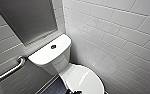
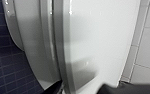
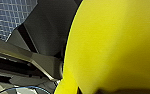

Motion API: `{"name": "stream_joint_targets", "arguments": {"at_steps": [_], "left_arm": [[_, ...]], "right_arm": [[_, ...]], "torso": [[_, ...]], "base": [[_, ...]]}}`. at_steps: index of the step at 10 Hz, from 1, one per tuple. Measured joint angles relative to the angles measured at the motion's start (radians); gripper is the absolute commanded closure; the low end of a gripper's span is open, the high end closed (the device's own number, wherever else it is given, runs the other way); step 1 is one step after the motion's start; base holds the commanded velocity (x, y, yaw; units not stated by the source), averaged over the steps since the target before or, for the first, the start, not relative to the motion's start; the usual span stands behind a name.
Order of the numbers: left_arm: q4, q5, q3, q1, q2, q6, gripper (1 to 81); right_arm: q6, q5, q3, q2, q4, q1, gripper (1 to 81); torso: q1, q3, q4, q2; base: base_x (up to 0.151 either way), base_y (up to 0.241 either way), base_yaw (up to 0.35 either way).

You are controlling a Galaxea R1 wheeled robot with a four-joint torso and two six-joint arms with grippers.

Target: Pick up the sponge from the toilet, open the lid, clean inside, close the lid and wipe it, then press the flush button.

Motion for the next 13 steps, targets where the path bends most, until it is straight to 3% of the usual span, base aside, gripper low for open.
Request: {"name": "stream_joint_targets", "arguments": {"at_steps": [9,13], "left_arm": [[0.016,-0.008,-0.051,0.002,0.031,-0.001,1.0],[0.026,-0.007,0.005,0.001,0.001,0.000,1.0]], "right_arm": [[0.000,0.002,0.000,0.008,0.000,0.000,81.1],[0.000,0.002,0.000,0.008,0.000,0.000,81.1]], "torso": [[0.000,0.000,0.000,0.000],[0.000,0.000,0.000,0.000]], "base": [[0.000,0.000,0.000],[0.000,0.000,0.000]]}}
